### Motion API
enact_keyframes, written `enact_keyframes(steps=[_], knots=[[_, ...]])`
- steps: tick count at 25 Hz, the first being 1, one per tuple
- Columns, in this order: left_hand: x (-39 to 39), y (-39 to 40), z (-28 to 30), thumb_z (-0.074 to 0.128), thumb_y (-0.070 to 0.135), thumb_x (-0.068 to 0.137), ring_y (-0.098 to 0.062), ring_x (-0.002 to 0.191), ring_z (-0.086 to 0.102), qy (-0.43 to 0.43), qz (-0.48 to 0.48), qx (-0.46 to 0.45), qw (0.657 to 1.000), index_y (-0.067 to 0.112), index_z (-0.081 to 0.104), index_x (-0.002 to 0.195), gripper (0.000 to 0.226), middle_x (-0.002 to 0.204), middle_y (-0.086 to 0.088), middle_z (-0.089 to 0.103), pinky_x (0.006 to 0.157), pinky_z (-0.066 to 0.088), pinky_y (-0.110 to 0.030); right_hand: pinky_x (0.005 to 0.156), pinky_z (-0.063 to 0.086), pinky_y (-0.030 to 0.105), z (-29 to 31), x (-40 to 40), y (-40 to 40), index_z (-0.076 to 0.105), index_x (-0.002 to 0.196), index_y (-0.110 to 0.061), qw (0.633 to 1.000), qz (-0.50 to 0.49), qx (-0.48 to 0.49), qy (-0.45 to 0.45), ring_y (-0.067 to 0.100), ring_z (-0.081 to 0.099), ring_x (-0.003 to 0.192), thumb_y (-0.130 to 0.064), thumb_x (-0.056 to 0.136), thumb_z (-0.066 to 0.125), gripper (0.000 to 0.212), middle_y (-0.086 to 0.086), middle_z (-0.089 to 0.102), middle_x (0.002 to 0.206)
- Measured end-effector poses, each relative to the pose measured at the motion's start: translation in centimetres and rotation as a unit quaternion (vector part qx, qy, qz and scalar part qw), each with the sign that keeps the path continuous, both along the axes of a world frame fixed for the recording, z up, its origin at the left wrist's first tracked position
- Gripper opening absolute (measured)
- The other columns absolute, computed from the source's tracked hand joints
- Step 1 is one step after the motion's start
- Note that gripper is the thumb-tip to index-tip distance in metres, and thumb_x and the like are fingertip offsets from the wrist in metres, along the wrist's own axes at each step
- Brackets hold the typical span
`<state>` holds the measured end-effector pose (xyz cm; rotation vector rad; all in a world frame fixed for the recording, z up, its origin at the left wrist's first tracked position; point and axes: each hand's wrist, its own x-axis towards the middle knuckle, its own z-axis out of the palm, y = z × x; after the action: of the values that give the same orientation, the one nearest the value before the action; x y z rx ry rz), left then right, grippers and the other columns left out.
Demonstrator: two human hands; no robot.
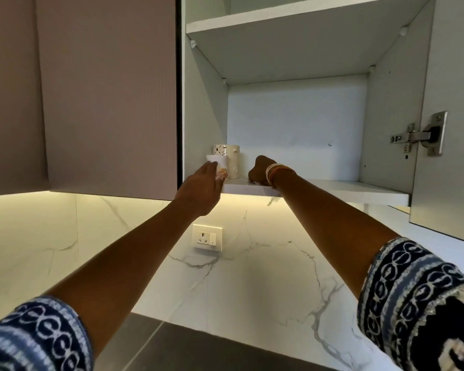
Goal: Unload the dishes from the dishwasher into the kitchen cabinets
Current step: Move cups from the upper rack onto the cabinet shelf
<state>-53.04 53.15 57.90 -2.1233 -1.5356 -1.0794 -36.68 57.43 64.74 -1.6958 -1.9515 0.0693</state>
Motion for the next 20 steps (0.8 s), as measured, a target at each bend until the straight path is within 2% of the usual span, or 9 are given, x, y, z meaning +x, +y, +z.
enact_keyframes(steps=[1,3,6,9,11,14,17,20], knots=[[0.3,-1.0,-0.5,0.033,0.035,0.101,-0.035,0.128,0.048,0.019,0.009,-0.007,1.000,0.005,0.033,0.143,0.051,0.146,-0.017,0.041,0.104,0.041,-0.048,0.086,0.044,0.034,-0.3,0.3,-1.1,0.050,0.126,0.001,1.000,-0.003,0.007,-0.022,0.031,0.056,0.107,-0.014,0.090,0.056,0.039,0.020,0.057,0.124],[1.2,-2.4,-1.0,0.035,0.042,0.100,-0.033,0.136,0.039,0.056,0.017,-0.020,0.998,0.009,0.027,0.147,0.059,0.153,-0.013,0.033,0.110,0.034,-0.052,0.096,0.042,0.035,-0.8,0.9,-3.1,0.043,0.132,0.000,0.999,0.000,0.022,-0.037,0.033,0.051,0.122,-0.022,0.093,0.054,0.046,0.020,0.051,0.135],[2.2,-4.6,-1.3,0.032,0.046,0.099,-0.031,0.143,0.028,0.070,0.016,-0.048,0.996,0.012,0.019,0.151,0.064,0.158,-0.010,0.023,0.113,0.029,-0.054,0.096,0.042,0.039,-2.3,2.1,-6.2,0.041,0.133,-0.003,0.995,-0.002,0.056,-0.082,0.034,0.052,0.121,-0.040,0.097,0.043,0.052,0.019,0.052,0.134],[2.4,-7.8,-2.4,0.029,0.047,0.100,-0.028,0.147,0.018,0.094,0.028,-0.075,0.992,0.013,0.013,0.152,0.065,0.160,-0.010,0.015,0.116,0.020,-0.053,0.098,0.042,0.043,-5.4,3.6,-9.8,0.045,0.131,-0.006,0.972,-0.033,0.137,-0.188,0.033,0.053,0.119,-0.049,0.096,0.037,0.056,0.015,0.055,0.131],[2.4,-10.6,-3.6,0.028,0.047,0.100,-0.026,0.148,0.013,0.108,0.021,-0.088,0.990,0.013,0.009,0.153,0.065,0.160,-0.010,0.011,0.117,0.014,-0.052,0.103,0.038,0.044,-8.3,4.4,-12.6,0.043,0.134,-0.008,0.952,-0.046,0.198,-0.227,0.030,0.046,0.127,-0.044,0.094,0.045,0.054,0.013,0.051,0.136],[2.7,-14.9,-6.5,0.030,0.045,0.100,-0.024,0.148,0.012,0.120,-0.015,-0.098,0.988,0.013,0.009,0.153,0.065,0.160,-0.011,0.011,0.117,0.012,-0.052,0.109,0.033,0.045,-13.7,5.0,-17.1,0.033,0.144,-0.007,0.961,-0.050,0.205,-0.178,0.026,0.033,0.139,-0.028,0.089,0.053,0.062,0.012,0.037,0.149],[3.7,-19.0,-11.2,0.034,0.045,0.099,-0.024,0.148,0.013,0.153,-0.058,-0.105,0.981,0.014,0.010,0.153,0.066,0.160,-0.010,0.012,0.117,0.012,-0.052,0.104,0.039,0.045,-20.8,5.1,-22.7,0.034,0.143,-0.007,0.971,-0.070,0.159,-0.165,0.027,0.039,0.135,-0.021,0.084,0.056,0.065,0.011,0.041,0.145],[5.6,-23.0,-17.3,0.039,0.045,0.097,-0.022,0.148,0.011,0.198,-0.088,-0.154,0.964,0.016,0.009,0.153,0.070,0.161,-0.007,0.010,0.118,0.009,-0.049,0.098,0.045,0.045,-28.1,5.2,-28.6,0.041,0.137,-0.005,0.982,-0.088,0.095,-0.135,0.030,0.048,0.127,-0.015,0.079,0.058,0.061,0.013,0.050,0.136]])
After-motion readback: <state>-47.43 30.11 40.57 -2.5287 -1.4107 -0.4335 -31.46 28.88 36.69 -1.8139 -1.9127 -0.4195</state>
